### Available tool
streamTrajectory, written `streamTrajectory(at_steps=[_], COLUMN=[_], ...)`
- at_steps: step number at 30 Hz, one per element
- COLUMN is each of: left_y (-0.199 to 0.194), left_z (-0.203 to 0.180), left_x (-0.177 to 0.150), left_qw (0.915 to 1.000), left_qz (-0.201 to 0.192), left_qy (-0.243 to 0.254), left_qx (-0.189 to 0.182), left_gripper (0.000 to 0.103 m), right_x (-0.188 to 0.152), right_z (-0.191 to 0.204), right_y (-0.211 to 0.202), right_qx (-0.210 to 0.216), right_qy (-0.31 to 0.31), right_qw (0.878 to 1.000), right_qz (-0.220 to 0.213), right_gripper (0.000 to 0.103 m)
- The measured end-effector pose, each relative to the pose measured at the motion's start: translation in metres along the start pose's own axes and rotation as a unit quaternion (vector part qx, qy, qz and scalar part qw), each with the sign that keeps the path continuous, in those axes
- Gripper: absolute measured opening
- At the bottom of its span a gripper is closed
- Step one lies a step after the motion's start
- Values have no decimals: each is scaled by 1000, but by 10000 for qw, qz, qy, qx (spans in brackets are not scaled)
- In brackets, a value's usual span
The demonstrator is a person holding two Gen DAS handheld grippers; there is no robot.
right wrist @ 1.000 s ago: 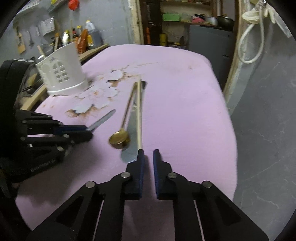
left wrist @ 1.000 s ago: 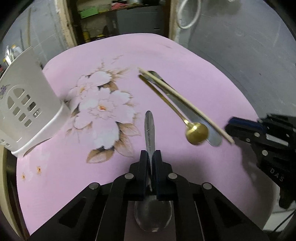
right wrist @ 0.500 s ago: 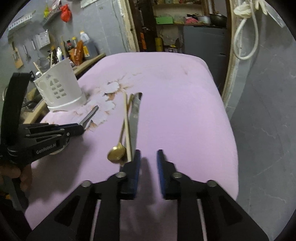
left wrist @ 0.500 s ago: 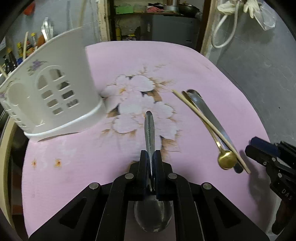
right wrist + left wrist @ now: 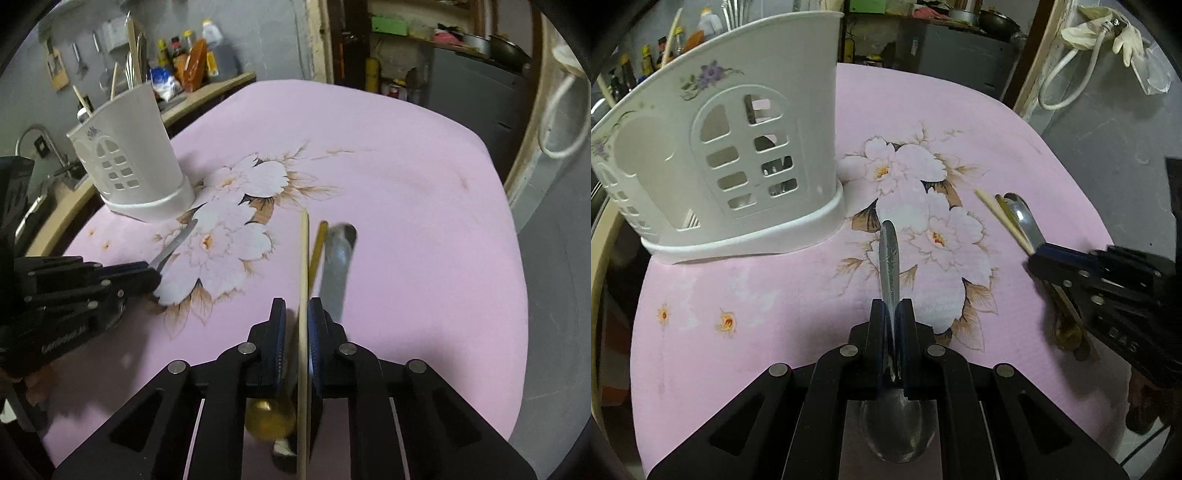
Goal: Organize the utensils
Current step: 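Grasp a silver spoon with the left tool while the right tool grasps a wooden chopstick, then lift the spoon and chopstick up toward the white caddy with both tools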
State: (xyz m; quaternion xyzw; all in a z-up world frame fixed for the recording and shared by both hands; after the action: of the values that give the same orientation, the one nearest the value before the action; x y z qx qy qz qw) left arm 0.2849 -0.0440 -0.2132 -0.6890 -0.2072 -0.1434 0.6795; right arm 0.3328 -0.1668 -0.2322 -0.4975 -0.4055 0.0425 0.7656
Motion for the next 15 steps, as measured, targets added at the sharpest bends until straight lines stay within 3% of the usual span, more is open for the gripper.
streamTrajectory(at_steps=[4,10,15], left_y=[1,3,-5], left_z=[4,14,18], left_x=[5,12,7], left_qw=[9998,9981,9983], left_qz=[139,429,299], left_qy=[-17,-124,-253], left_qx=[-139,-434,-442], left_gripper=[6,6,5], right_x=[3,-1,-8], right_z=[-1,-10,-16], right_y=[2,-7,-12], right_qx=[24,483,572], right_qy=[216,857,1125], right_qw=[9998,9950,9918], right_qz=[-8,-167,-189], right_gripper=[5,4,4])
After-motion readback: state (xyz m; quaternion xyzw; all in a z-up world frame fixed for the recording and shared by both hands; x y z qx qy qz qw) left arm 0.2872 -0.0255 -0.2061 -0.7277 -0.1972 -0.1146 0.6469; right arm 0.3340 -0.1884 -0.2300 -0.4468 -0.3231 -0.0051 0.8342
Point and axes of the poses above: each gripper's, at about its wrist camera, not at the fingertips, and y roughly the way its jaws point, z to its left, x to its top, the point moved 6 cm from there along y, roughly the way its jaws point, and after that the axes turned 6 degrees about x, right-handed, at the moved point
